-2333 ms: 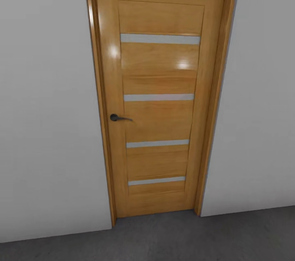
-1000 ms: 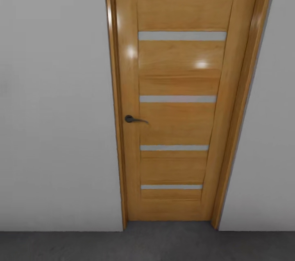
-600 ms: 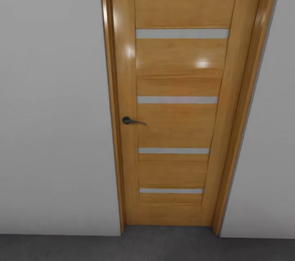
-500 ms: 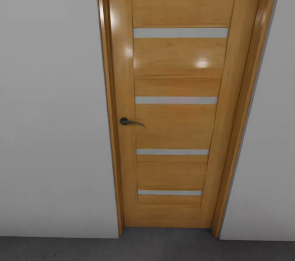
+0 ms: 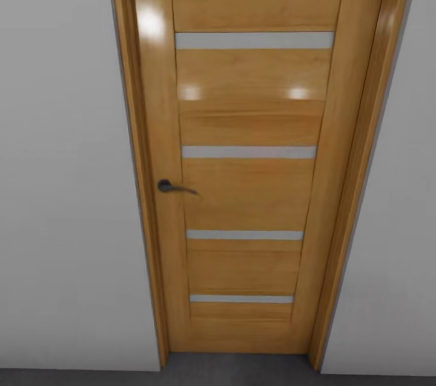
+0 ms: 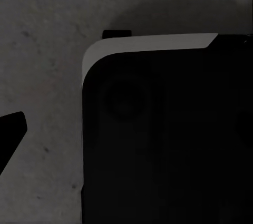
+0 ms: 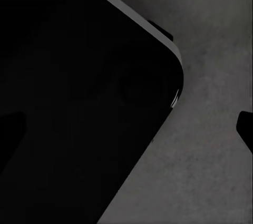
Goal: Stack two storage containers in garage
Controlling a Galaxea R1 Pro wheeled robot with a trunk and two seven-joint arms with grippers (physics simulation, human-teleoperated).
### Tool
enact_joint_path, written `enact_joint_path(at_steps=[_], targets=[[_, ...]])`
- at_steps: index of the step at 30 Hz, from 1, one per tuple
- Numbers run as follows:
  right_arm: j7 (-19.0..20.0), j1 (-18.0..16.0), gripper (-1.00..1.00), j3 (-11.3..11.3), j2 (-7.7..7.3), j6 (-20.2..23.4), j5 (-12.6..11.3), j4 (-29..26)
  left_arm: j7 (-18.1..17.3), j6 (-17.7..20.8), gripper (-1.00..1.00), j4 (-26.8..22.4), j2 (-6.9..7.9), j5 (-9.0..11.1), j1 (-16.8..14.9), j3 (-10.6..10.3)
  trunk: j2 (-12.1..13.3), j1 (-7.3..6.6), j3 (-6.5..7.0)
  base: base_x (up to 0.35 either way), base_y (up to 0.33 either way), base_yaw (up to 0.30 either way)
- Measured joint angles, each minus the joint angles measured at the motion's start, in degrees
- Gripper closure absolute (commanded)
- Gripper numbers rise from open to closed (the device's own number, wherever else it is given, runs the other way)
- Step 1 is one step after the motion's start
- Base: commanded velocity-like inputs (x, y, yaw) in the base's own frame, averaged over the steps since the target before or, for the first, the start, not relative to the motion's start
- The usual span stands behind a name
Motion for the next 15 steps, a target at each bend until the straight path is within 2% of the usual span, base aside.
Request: enact_joint_path(at_steps=[8,15], targets=[[-0.01,0.00,-1.00,-0.08,0.00,0.01,0.00,0.00,0.00,-0.03,-1.00,0.00,0.00,0.00,0.00,0.00,0.00,0.00,0.00,0.227,-0.174,0.003],[-0.03,-0.01,-1.00,-0.07,0.00,-0.04,0.04,0.00,0.00,-0.06,-1.00,0.00,-0.01,0.00,0.00,0.00,0.01,0.02,0.00,0.039,-0.026,0.207]])
